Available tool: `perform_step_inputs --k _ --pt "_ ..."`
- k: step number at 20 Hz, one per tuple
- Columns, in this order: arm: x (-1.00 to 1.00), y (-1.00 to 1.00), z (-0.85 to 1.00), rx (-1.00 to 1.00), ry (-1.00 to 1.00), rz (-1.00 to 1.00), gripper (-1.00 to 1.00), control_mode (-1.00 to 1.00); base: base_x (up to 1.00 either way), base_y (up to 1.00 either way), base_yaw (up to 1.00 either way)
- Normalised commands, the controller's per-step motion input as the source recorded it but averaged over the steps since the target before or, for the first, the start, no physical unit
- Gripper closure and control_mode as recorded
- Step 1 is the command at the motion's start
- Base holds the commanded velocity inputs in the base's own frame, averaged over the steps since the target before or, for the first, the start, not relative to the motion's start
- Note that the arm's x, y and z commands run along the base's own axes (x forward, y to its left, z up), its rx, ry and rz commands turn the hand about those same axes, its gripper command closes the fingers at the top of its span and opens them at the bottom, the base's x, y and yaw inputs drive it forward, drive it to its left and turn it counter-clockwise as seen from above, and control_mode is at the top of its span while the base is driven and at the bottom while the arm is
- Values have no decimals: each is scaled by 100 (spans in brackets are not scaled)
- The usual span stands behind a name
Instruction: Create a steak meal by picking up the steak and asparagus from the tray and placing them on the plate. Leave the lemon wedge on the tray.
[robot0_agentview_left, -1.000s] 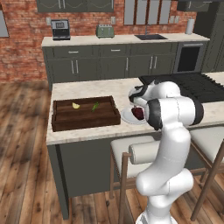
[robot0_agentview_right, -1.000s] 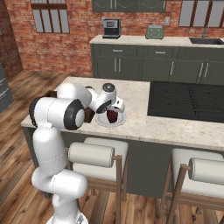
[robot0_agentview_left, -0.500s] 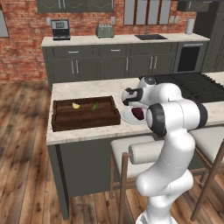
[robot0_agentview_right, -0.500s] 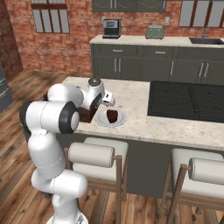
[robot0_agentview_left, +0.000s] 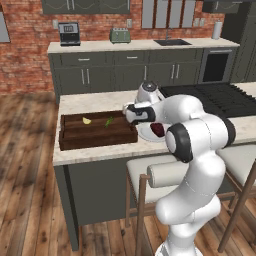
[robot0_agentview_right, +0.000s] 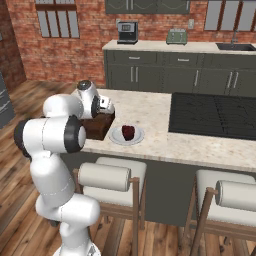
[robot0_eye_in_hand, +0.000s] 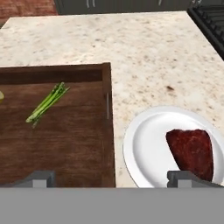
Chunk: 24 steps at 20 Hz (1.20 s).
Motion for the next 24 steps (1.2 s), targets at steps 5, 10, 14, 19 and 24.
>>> perform_step_inputs --k 5,10,14,19,24 --pt "9 75 0 -2 2 0 -100 -100 0 0 0" --pt "24 60 -4 0 5 0 -100 -100 0 0 0" --pt "30 41 -19 0 12 0 -100 -100 0 0 0" --pt "28 30 -34 0 14 0 -100 -100 0 0 0" --pt "39 7 -33 2 4 0 -100 -100 0 0 0"
